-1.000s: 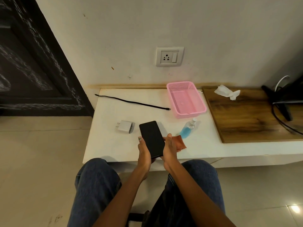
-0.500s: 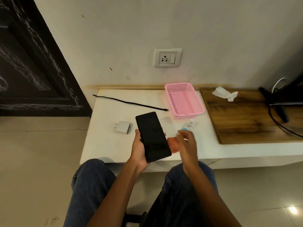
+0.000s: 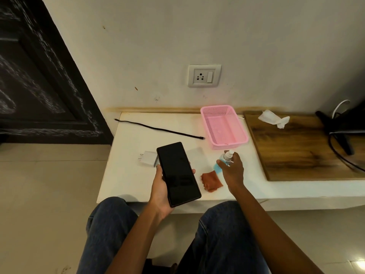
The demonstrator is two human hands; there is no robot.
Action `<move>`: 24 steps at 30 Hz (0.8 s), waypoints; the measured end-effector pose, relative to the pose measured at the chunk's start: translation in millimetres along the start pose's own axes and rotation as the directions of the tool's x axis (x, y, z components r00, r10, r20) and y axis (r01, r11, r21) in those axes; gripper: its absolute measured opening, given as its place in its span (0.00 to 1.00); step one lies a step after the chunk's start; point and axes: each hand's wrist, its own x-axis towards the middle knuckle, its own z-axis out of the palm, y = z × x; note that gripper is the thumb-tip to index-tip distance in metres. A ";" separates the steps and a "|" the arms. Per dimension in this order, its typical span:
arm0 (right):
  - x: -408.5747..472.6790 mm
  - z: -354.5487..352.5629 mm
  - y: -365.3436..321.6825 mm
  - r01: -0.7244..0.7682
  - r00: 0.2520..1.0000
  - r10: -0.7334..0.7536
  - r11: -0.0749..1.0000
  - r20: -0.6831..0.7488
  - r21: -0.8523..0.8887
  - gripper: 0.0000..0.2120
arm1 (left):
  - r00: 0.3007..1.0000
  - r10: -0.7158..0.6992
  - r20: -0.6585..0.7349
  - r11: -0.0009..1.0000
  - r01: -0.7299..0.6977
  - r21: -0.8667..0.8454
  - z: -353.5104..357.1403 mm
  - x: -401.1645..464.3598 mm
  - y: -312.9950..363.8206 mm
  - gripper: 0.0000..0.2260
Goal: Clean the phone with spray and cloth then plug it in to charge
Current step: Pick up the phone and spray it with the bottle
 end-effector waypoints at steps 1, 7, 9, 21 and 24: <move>-4.6 -1.9 -4.8 0.023 1.000 -0.023 1.000 0.003 0.007 0.23 | 1.000 0.005 0.001 1.000 -0.005 0.009 0.4 -1.8 1.9 0.31; -57.9 -22.9 -49.1 0.204 0.969 -0.216 0.973 0.119 0.104 0.26 | 0.999 0.038 0.034 0.999 -0.039 0.035 1.6 -21.0 11.5 0.31; -81.2 -29.6 -63.4 0.286 0.942 -0.304 0.949 0.142 0.136 0.26 | 0.997 0.055 0.050 0.997 -0.057 0.044 2.5 -30.2 14.2 0.31; -166.4 -37.5 -111.7 0.723 0.685 -0.728 0.684 0.028 0.098 0.32 | 0.987 0.140 0.083 0.983 -0.149 0.106 11.4 -72.7 33.6 0.30; -177.4 -33.2 -111.6 0.734 0.676 -0.736 0.676 0.017 0.067 0.31 | 0.984 0.153 0.089 0.979 -0.163 0.125 12.8 -81.0 36.6 0.31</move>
